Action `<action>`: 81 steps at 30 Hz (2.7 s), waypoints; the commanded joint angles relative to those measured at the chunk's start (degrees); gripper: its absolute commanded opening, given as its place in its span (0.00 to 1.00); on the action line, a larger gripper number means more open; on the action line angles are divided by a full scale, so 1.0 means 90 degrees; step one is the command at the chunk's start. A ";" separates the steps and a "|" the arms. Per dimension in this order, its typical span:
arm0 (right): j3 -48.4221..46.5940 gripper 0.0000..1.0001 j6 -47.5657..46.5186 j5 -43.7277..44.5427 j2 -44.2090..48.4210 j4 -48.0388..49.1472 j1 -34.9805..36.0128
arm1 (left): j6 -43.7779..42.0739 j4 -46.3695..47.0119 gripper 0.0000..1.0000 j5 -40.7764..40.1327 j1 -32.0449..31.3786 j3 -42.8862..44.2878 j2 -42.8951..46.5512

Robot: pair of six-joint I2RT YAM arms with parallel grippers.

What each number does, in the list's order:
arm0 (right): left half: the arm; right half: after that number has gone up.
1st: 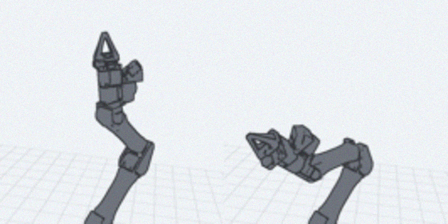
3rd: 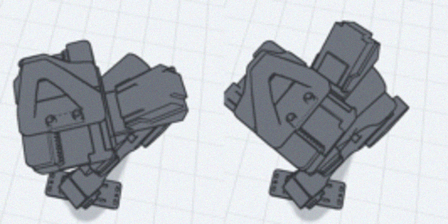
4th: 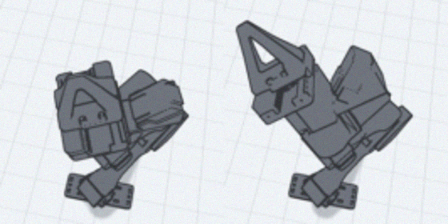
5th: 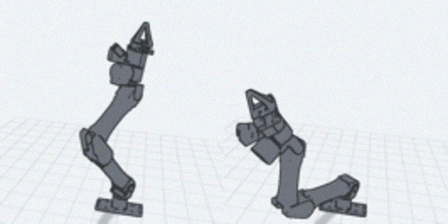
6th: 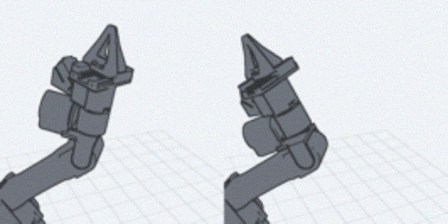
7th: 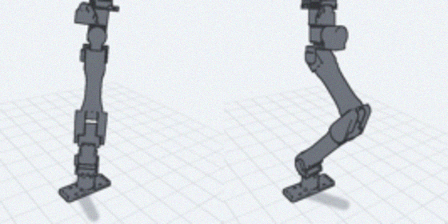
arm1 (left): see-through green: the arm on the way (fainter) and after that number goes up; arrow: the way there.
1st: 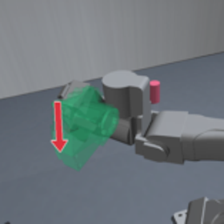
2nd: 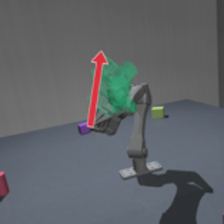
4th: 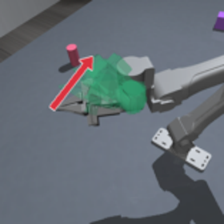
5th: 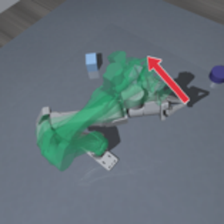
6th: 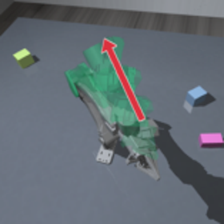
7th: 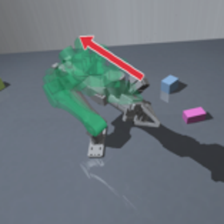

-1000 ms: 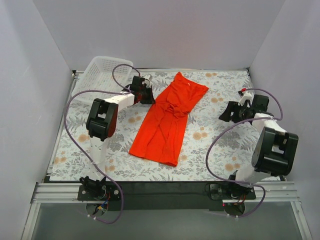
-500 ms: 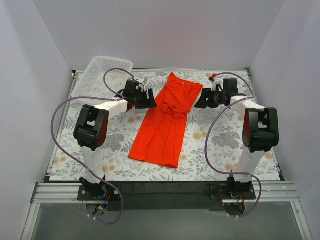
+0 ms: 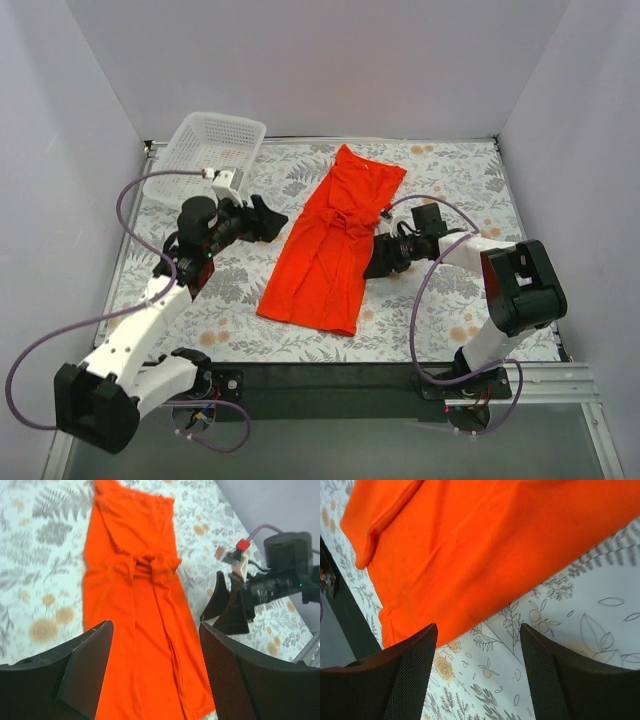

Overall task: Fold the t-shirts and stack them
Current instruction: Fold the tshirt

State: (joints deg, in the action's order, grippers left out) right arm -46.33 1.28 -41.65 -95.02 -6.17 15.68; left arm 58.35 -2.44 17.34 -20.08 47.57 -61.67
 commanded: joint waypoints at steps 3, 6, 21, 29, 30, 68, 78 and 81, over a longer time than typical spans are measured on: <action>0.0304 0.62 0.0491 0.1013 0.0188 0.0256 0.0191 | 0.0606 -0.0920 0.64 -0.0355 0.0053 -0.1222 0.1596; 0.0332 0.60 0.0951 0.1122 0.0041 0.0276 0.0444 | 0.0958 -0.1184 0.64 -0.0374 0.0053 -0.1565 0.2290; -0.1615 0.58 0.0218 0.1933 -0.0524 -0.0017 -0.1136 | 0.1290 -0.1546 0.64 0.0104 0.0053 -0.1916 0.2526; -0.3678 0.59 0.1418 0.1747 -0.2702 0.0080 -0.1176 | 0.1349 -0.1575 0.64 0.0241 0.0053 -0.2024 0.2507; -0.3835 0.58 0.1575 0.1698 -0.3013 0.0119 -0.1195 | 0.1388 -0.1575 0.64 0.0299 0.0063 -0.2053 0.2477; -0.6661 0.68 0.0204 0.0420 -0.3754 -0.0454 -0.2211 | 0.1329 -0.1409 0.64 0.0067 0.0053 -0.1907 0.0662; -0.1499 0.98 -0.7733 -0.1271 0.0954 -0.2888 -0.1501 | 0.0510 -0.1731 0.64 -0.0296 0.0053 -0.1126 -0.0979; 0.0378 0.98 -0.9096 -0.1582 0.2362 -0.2908 -0.0876 | 0.0373 -0.1751 0.63 -0.0218 0.0033 -0.1067 -0.1224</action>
State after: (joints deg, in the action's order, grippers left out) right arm -53.65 -55.66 -50.30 -78.78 -25.43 3.31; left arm 64.88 -16.99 15.84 -19.92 36.01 -72.01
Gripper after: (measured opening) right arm 0.983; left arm 0.635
